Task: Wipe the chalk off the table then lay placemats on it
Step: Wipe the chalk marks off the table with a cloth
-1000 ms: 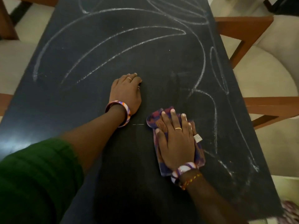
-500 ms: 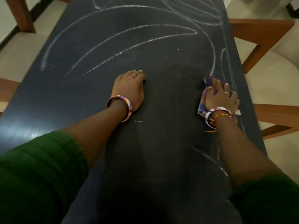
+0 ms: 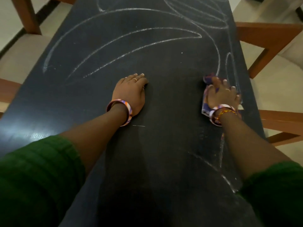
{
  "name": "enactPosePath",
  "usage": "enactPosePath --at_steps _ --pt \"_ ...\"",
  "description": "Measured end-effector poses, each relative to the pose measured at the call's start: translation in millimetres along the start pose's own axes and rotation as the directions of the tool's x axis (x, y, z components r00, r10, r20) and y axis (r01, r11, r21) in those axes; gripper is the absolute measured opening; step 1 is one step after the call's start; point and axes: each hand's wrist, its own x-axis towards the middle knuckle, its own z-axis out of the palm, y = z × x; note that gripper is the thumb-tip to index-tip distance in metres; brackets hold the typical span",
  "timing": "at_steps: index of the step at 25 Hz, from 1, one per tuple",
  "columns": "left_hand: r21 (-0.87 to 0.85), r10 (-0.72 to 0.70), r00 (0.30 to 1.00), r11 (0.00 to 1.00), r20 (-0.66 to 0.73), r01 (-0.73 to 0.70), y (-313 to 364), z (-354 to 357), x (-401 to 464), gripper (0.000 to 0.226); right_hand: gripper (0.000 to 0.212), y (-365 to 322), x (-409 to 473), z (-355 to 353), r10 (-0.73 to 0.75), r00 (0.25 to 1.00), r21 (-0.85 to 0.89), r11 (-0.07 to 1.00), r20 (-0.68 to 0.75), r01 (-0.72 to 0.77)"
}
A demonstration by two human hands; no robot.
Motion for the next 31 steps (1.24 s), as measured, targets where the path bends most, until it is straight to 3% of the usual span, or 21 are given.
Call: enactPosePath --at_steps 2,3,6,8,10,13,15,16,18,21,23,26,28,29,31 --pt "0.009 -0.013 1.0 1.0 -0.008 0.013 0 1 2 0.038 0.048 -10 -4 0 0.119 0.993 0.036 0.992 -0.003 -0.119" --pt "0.017 -0.013 1.0 1.0 -0.009 0.013 1 2 2 0.038 0.049 -31 -14 6 0.065 0.998 0.042 0.997 -0.016 -0.065" --pt "0.027 -0.015 1.0 1.0 0.0 0.015 2 -1 2 0.039 0.05 -102 -52 28 -0.326 0.945 0.07 0.943 -0.011 0.326" --pt "0.027 -0.015 1.0 1.0 0.012 0.014 2 -4 1 0.04 0.05 -110 -44 28 -0.442 0.897 0.038 0.896 0.005 0.442" --pt "0.017 -0.013 1.0 1.0 0.02 0.012 2 -5 1 0.039 0.048 -75 -15 18 -0.352 0.936 -0.024 0.936 -0.008 0.351" --pt "0.025 -0.017 1.0 1.0 0.014 0.016 1 -3 0 0.038 0.047 -7 8 1 -0.063 0.998 0.003 0.998 0.015 0.063" --pt "0.023 -0.02 1.0 1.0 0.006 0.02 2 -2 2 0.038 0.051 -10 2 -2 0.082 0.996 0.03 0.996 0.042 -0.084" --pt "0.02 -0.02 1.0 1.0 0.007 0.02 3 -2 2 0.038 0.052 -28 -5 1 0.063 0.998 0.029 0.998 0.032 -0.064" --pt "0.026 -0.019 1.0 0.999 0.009 0.019 3 -3 3 0.038 0.052 -79 -26 17 -0.132 0.991 0.03 0.991 0.013 0.131" --pt "0.03 -0.017 1.0 0.999 0.026 0.017 1 -2 1 0.038 0.049 -114 -38 24 -0.376 0.926 0.037 0.926 0.027 0.375" --pt "0.017 -0.007 1.0 1.0 0.016 0.006 -1 -2 1 0.037 0.045 -86 -13 14 -0.319 0.948 -0.007 0.948 0.014 0.319" --pt "0.004 -0.009 1.0 1.0 0.001 0.009 -1 -1 1 0.037 0.045 -24 19 -4 -0.048 0.997 -0.029 0.998 0.054 0.05" --pt "0.008 -0.016 1.0 1.0 0.004 0.016 1 -1 1 0.038 0.049 -20 18 -6 0.088 0.994 -0.008 0.996 0.065 -0.087" --pt "0.01 -0.017 1.0 1.0 0.004 0.017 2 -1 1 0.038 0.05 -35 11 -2 0.087 0.995 0.009 0.996 0.055 -0.088" --pt "0.023 -0.017 1.0 1.0 0.007 0.017 2 -2 2 0.038 0.05 -82 -14 14 -0.083 0.996 0.012 0.997 0.024 0.082"
